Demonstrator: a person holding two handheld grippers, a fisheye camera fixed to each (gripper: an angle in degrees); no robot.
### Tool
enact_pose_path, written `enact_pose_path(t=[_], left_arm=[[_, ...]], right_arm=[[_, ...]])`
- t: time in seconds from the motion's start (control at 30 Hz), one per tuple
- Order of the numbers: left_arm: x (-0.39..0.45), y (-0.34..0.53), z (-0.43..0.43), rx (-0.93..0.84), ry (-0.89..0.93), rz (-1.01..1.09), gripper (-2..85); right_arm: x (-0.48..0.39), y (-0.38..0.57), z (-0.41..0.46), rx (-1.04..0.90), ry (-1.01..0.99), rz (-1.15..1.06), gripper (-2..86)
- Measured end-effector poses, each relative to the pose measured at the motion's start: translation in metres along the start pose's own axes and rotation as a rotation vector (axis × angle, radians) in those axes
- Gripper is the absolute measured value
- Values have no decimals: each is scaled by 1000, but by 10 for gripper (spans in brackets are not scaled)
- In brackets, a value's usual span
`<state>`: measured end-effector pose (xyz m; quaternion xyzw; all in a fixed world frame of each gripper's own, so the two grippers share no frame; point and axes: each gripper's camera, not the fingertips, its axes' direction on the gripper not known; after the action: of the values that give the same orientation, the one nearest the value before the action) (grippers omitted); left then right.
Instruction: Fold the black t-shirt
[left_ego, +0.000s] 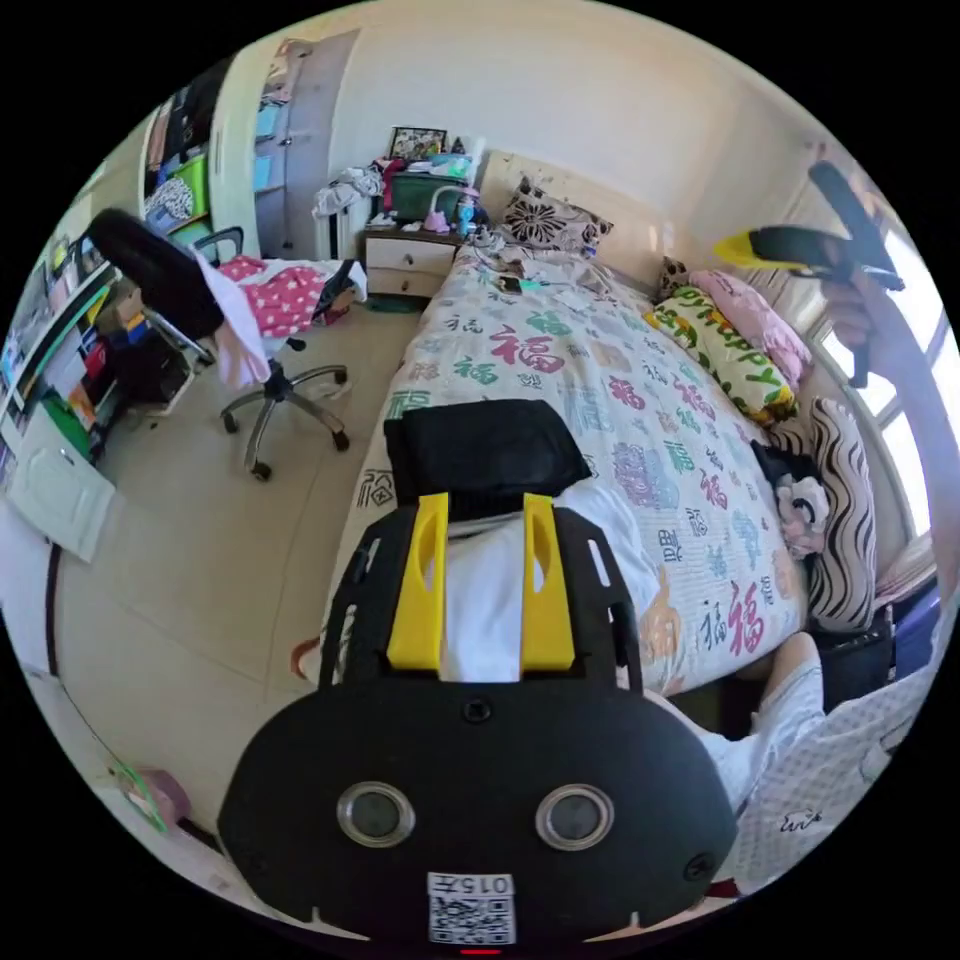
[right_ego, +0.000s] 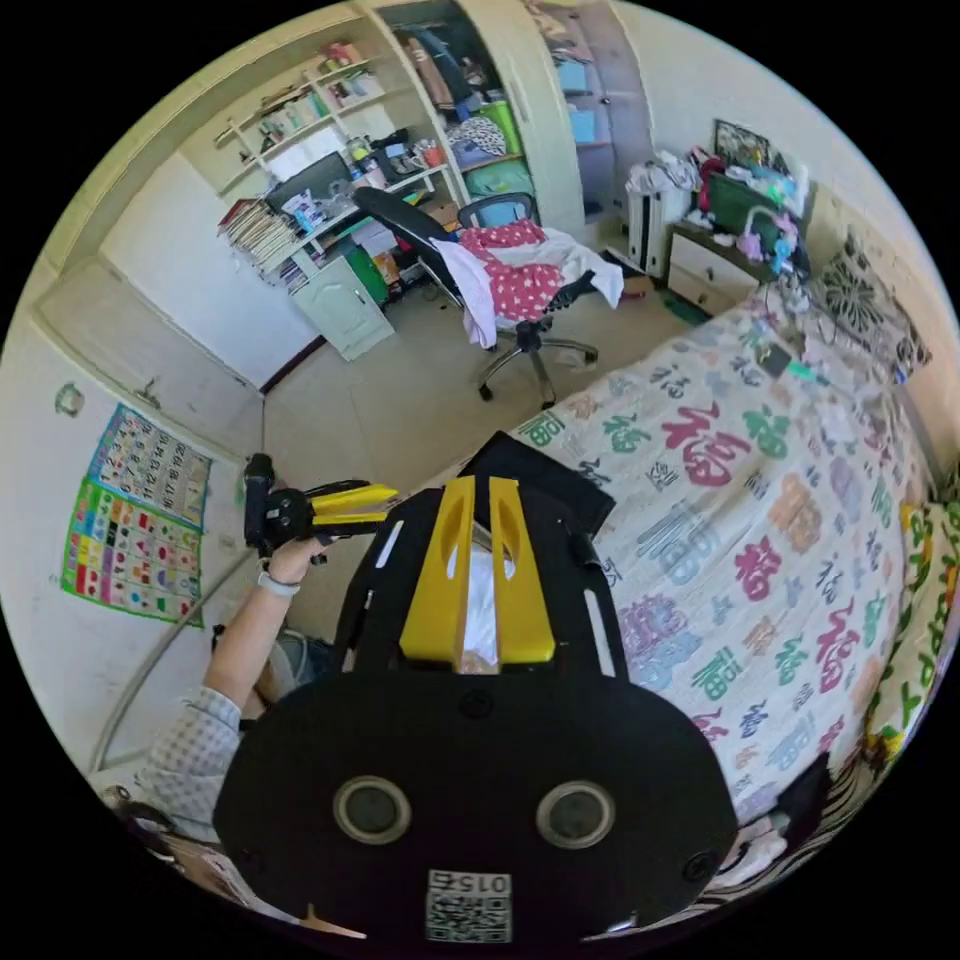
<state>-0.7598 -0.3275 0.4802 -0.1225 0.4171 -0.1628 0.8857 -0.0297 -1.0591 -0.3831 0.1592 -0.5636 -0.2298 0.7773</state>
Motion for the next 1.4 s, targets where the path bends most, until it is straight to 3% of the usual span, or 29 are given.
enact_pose_path(t=[0.13, 0.27, 0.5, 0.73, 0.87, 1.1, 1.17, 1.4], left_arm=[[1, -25, 44, -70, -69, -101, 106], [-26, -27, 82, -150, 24, -260, 136], [-40, -21, 127, -310, 44, -320, 143], [-37, -6, 131, -306, 150, -303, 76], [-16, -3, 100, -160, 194, -226, 49], [73, -17, 7, 195, 356, 8, 47], [118, -18, -32, 303, 420, 102, 48], [243, 10, -81, 404, 593, 302, 53]], right_arm=[[8, 6, 35, -51, 38, -23, 42], [66, 33, 111, -207, -66, 112, 81], [115, 68, 212, -302, -273, 302, 88], [113, 76, 209, -280, -285, 332, 33], [117, 90, 140, 6, -501, 317, 12], [133, 146, -74, 502, -592, 225, 6], [129, 173, -136, 576, -577, 171, 6], [82, 318, -338, 685, -418, 22, 6]])
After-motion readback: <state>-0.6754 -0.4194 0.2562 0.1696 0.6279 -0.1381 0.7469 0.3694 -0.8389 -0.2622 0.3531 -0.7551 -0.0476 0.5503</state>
